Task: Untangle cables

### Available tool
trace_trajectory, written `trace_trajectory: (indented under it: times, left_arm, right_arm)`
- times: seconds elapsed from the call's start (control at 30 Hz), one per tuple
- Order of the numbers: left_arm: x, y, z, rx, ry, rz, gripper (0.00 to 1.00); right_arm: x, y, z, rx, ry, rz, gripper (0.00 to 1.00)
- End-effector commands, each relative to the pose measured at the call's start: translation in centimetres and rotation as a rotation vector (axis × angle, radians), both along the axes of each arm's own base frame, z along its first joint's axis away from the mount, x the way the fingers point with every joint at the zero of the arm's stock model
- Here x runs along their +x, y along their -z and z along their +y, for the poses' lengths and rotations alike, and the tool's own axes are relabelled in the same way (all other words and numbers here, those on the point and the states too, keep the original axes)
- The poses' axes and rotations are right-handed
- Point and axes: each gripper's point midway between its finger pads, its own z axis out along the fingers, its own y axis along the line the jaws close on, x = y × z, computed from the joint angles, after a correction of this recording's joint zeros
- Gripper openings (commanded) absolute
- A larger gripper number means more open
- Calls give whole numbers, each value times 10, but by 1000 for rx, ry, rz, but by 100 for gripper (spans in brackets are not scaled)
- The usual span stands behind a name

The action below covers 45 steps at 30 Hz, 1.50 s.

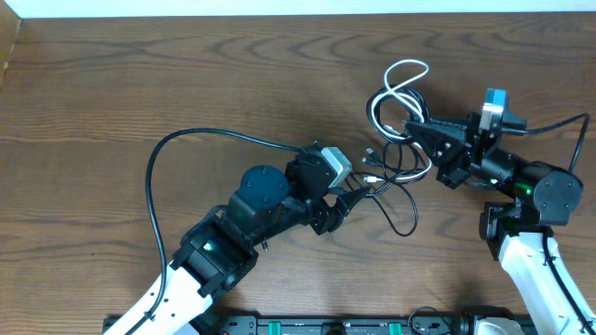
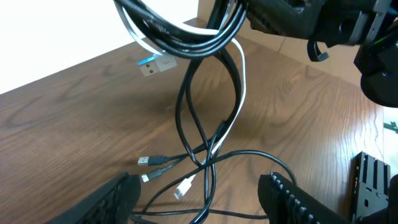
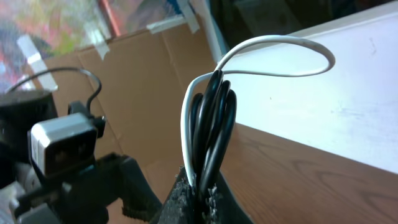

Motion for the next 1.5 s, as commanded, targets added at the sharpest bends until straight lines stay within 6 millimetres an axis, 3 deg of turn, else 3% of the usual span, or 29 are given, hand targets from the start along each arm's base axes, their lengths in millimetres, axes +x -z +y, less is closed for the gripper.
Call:
trace_trajectory:
  times: [0.0,0.17,0.37,0.43,0.6,0.77,0.97,1.1,1.23,1.47]
  left_arm:
    - [6,-19,3,-21,-31,-42,66]
    - [23,-13,10,12,-123,-54,66]
    - [48,-40,-3,-94,-168,-170,66]
    - [54,-34,-9,-91,-165,-164,66]
    - [66,8,-23,-89,-186,14,72]
    - [40,26,-54,-116,34,119,72]
    - [2,49,-67,-107,225,310,72]
    - [-25,94,-53,34,222,521,70]
    - [-40,125,-34,149,171,655,62]
    - [-45,176,20,424,-57,746,45]
  right_arm:
    - [8,-10,-7,70,44,48,1]
    - [4,-20,-8,120,26,64,1]
    - [-7,-26,2,132,-28,55,1]
    - [-10,-25,6,123,-52,56,1]
    - [-19,-29,16,124,-88,24,1]
    - [-25,-35,18,124,-98,-21,1]
    - [-23,-37,16,139,-82,-22,1]
    - [-22,-38,15,144,-76,-23,1]
    - [-21,-39,15,148,-71,-23,1]
    - [-18,-39,10,153,-50,-25,1]
